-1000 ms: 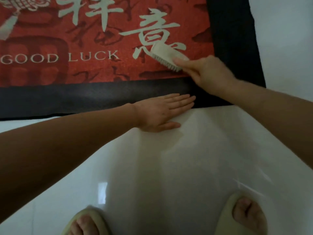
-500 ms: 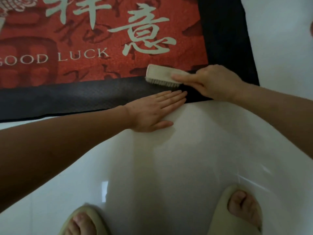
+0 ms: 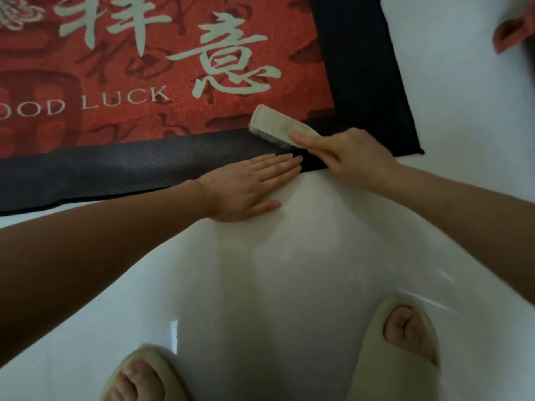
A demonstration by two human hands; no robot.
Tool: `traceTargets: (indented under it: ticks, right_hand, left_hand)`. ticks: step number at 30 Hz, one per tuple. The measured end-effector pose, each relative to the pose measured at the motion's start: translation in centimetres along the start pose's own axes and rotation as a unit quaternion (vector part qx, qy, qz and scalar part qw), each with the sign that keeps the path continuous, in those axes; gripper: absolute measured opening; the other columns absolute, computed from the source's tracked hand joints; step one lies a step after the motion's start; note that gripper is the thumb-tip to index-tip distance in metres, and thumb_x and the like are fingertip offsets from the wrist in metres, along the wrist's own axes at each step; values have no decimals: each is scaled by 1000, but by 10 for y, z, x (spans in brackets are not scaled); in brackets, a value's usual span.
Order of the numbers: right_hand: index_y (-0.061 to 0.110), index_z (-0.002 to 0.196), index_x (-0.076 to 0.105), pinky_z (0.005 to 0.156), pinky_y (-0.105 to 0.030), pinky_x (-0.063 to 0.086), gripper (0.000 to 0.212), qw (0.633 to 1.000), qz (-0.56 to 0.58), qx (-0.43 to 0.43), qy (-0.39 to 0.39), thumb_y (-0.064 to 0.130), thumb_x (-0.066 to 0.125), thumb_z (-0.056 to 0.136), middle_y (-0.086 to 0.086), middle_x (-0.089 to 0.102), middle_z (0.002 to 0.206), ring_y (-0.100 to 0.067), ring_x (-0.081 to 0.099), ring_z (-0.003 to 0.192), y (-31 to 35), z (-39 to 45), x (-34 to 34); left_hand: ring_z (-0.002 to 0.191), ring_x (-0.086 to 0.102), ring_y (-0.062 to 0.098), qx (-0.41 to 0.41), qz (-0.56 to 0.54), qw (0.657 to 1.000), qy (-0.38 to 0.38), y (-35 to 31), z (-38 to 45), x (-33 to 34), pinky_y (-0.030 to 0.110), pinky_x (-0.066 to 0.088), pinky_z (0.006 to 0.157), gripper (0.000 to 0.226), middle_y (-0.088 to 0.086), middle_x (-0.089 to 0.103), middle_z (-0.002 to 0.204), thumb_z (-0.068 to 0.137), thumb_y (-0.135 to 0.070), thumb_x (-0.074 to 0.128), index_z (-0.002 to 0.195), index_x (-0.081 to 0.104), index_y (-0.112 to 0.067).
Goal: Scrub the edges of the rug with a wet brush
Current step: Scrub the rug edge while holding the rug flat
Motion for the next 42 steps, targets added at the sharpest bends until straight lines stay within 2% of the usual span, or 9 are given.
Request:
traceTargets:
  ticks: [3,6,8,10,13,17,22,27,42]
  right_hand:
    - [42,136,48,65,-40,49,39,999,-51,5,7,37,43,98,-21,69,87,-37,65,69,-27,12,-26]
    - [37,135,52,82,-45,52,38,990,0,116,-82,30,49,99,-22,68,107,-40,65,92,-51,16,-36]
    - [36,137,51,86,-46,52,39,982,53,150,-102,27,47,99,-19,68,111,-38,64,98,-43,12,-19]
    - [36,138,49,92,-47,50,41,973,82,190,-106,25,45,100,-17,65,117,-38,61,105,-33,17,-13]
    - [38,146,37,84,-39,48,48,958,83,260,-89,20,38,102,-16,63,114,-37,59,102,-10,4,1]
    - [39,152,14,72,-41,52,63,952,72,292,-51,10,36,101,-11,62,85,-28,61,76,52,-78,31]
    - [38,151,23,69,-35,37,57,944,41,319,-71,15,35,101,-15,63,105,-34,60,94,17,-4,9]
    - [39,153,11,62,-33,39,67,946,47,320,-31,9,36,98,-7,53,77,-23,51,66,57,-83,36]
    - [39,151,24,65,-35,39,59,949,17,305,-75,11,37,100,-15,64,95,-33,61,84,31,-15,20]
  left_hand:
    - [150,13,17,-13,-39,999,-32,-2,1,-11,25,9,121,66,4,13,164,100,-48,18,156,20,-13]
    - [127,48,23,-97,-109,970,-195,19,8,-49,40,44,104,52,9,48,140,95,-39,47,138,51,-10]
    - [136,36,29,-208,-128,941,-232,46,17,-57,47,31,114,76,14,40,147,85,-43,69,145,40,-8]
    - [151,2,29,-309,-119,931,-152,65,25,-40,45,-1,123,111,12,8,163,78,-61,69,156,11,-7]
    - [148,-20,27,-330,-96,933,-109,68,31,-29,41,-16,117,124,8,-17,163,75,-74,60,155,-10,-9]
    - [146,-25,28,-320,-111,937,-82,69,31,-27,43,-18,116,138,9,-24,161,66,-79,64,154,-16,-9]
    - [146,-26,31,-324,-117,936,-64,66,35,-32,46,-17,117,144,10,-24,161,60,-79,67,153,-17,-8]
    - [146,-26,31,-319,-106,940,-52,68,34,-28,47,-17,116,147,8,-25,160,58,-79,69,153,-18,-9]
    - [147,-24,28,-315,-106,941,-65,69,33,-29,43,-16,117,147,7,-25,161,57,-82,67,154,-18,-9]
Point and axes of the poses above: each hand's wrist, its own z-axis towards the middle knuckle, its own x-axis out of the palm, y = z × x, the point moved 9 cm from there along z, towards the middle knuckle
